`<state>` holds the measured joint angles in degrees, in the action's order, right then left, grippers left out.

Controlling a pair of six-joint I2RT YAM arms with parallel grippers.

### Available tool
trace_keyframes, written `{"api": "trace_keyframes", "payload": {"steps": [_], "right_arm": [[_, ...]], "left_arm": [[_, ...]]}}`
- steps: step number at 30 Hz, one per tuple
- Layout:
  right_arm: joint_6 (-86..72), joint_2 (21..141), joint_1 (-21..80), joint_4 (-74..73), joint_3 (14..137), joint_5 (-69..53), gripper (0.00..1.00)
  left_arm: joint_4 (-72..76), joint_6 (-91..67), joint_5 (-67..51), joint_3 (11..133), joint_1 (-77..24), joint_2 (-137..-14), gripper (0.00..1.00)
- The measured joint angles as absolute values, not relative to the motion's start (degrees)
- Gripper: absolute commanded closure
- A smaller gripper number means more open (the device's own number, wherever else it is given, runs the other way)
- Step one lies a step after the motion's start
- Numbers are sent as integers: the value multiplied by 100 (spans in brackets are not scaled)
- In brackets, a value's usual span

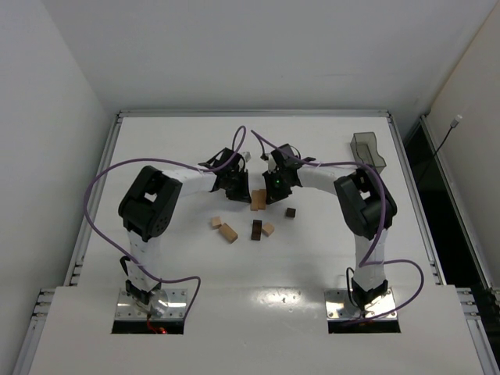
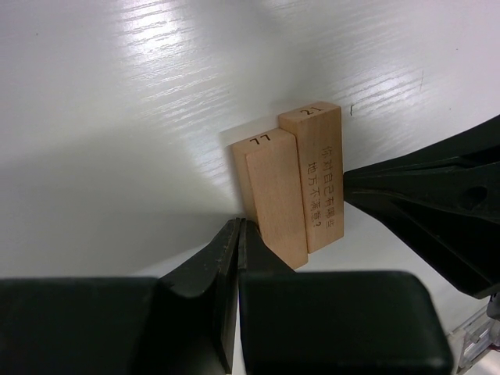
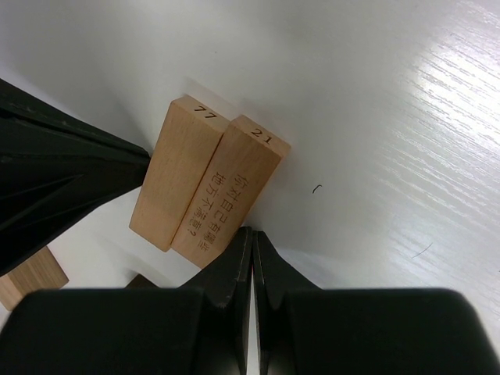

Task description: Build the wood block tower

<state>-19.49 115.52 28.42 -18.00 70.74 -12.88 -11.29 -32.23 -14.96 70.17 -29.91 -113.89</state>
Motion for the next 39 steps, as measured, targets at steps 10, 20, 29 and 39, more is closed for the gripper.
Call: {"api": "trace_keyframes", "payload": {"steps": [10,20,29,39], "right_arm": [[-1979,11552,2899,-1859,7109,-1087,100],[-2058,11476,2877,-1837,7030,-908,100],[-2051,11056,2475,-1850,6512,-574,100],[-1422,10503,1968,-2130,6206,-301,62]], "left_arm": [[-1105,-3267,-1457,7006,-2991,-11384,100],[-987,-3350,-1238,6884,-2998,-11290,100],[-1037,-3341,-661,6307,-2836,-10774,100],[-1280,-2926,-373,5835,-1557,-10217,52]]}}
